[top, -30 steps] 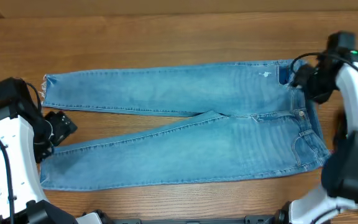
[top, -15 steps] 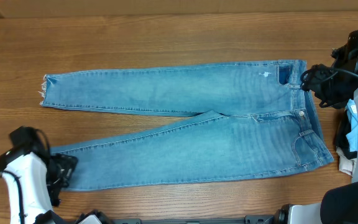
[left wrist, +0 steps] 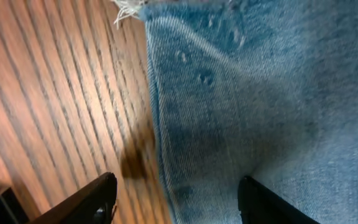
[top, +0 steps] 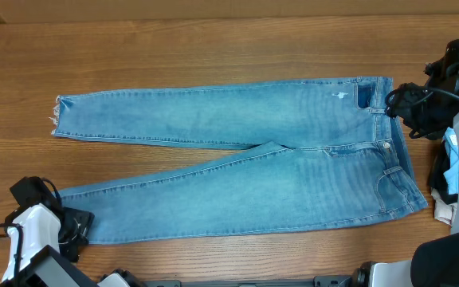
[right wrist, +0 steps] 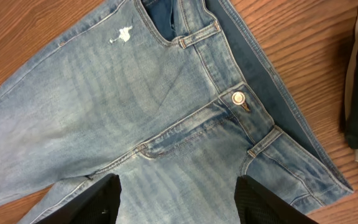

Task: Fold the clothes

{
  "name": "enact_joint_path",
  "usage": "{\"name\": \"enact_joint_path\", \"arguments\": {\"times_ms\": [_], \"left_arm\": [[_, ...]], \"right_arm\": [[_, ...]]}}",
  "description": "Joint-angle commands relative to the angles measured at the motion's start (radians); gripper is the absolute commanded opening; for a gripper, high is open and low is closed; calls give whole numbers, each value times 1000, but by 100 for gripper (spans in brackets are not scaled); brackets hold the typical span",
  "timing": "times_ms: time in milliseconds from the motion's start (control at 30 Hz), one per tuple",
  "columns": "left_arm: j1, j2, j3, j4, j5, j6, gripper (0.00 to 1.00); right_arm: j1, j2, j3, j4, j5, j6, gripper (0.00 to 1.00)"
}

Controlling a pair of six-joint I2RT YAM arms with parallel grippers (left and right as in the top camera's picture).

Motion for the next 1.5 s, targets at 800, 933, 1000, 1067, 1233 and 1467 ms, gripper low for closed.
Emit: {"name": "enact_joint_path", "arguments": {"times_ms": [800, 933, 1000, 1067, 1233, 1467], "left_arm": [[8, 13, 273, -74, 175, 125, 7], [8, 14, 273, -87, 174, 138, 9], [8, 14, 273, -92, 174, 138, 9], [8, 14, 273, -94, 174, 138, 10], [8, 14, 273, -111, 174, 138, 10], [8, 14, 273, -112, 175, 138, 10]], "right_arm": [[-146, 1, -273, -28, 125, 252, 65], [-303, -1, -420, 71, 88, 324, 67], [-396, -1, -510, 122, 53, 324, 67], [-442, -1, -568, 167, 53, 324, 67], [-481, -1, -732, 329, -11, 304, 67], [-481, -5, -805, 453, -46, 241, 39]]}}
